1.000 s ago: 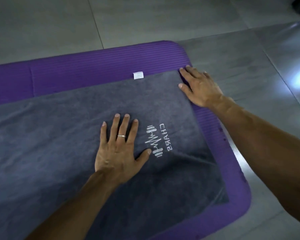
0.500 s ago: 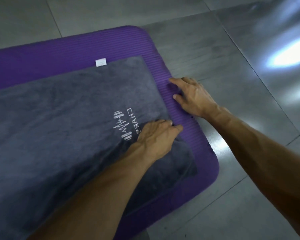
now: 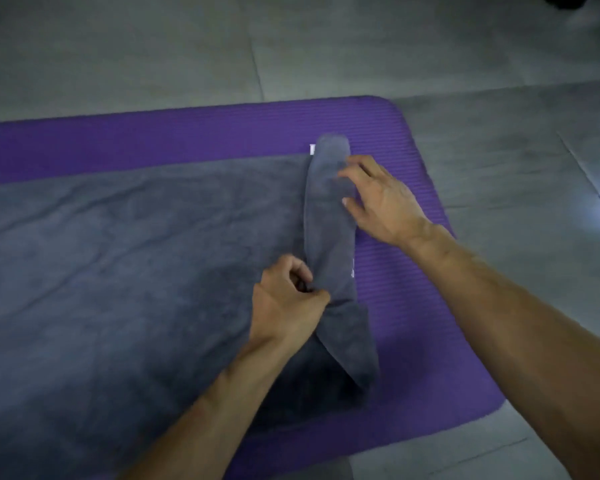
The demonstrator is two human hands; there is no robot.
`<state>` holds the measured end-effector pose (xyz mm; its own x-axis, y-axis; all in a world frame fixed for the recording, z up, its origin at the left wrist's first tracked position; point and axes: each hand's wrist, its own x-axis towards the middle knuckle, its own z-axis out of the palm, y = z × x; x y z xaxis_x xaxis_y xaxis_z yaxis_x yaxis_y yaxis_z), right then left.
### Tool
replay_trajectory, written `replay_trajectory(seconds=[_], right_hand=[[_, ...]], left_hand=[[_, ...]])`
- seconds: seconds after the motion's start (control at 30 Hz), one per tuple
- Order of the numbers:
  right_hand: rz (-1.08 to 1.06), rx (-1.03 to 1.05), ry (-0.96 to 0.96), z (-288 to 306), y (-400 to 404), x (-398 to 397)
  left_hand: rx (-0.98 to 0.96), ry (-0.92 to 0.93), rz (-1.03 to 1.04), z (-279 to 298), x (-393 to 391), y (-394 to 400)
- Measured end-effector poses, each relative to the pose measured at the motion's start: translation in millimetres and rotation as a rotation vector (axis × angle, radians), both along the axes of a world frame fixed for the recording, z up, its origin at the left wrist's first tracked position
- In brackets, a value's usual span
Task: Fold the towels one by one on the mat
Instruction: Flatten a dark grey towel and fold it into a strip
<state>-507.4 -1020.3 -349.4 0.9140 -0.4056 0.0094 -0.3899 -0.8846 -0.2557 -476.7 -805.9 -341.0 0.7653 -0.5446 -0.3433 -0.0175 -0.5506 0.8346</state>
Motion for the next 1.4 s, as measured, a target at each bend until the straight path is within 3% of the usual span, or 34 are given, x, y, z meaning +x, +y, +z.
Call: replay_trajectory(seconds=[0.07, 0.17, 0.23, 0.4, 0.7, 1.07, 1.4], right_hand=[[0.086, -0.029, 0.089, 4, 15, 27], [0.259, -0.127, 0.379, 3, 39, 64], [0.295, -0.116, 0.413, 2, 52, 81], [0.228, -0.124, 0.311, 21, 75, 98], [0.276, -0.196, 0.109, 68, 153, 174], [0.515, -0.133, -0.085, 75, 353, 322], [0.639, -0.119, -0.253, 60, 508, 425]], left_hand=[[0.003, 0.060, -0.044, 4, 11, 19], [0.009, 0.098, -0.018, 5, 28, 49], [0.055, 0.117, 0.039, 2, 37, 68], [0.211, 0.099, 0.087, -10, 47, 108], [0.066, -0.105, 0.306, 14, 75, 195], [0.119, -0.272, 0.662, 33, 160, 383], [0.264, -0.357, 0.832, 27, 234, 518]])
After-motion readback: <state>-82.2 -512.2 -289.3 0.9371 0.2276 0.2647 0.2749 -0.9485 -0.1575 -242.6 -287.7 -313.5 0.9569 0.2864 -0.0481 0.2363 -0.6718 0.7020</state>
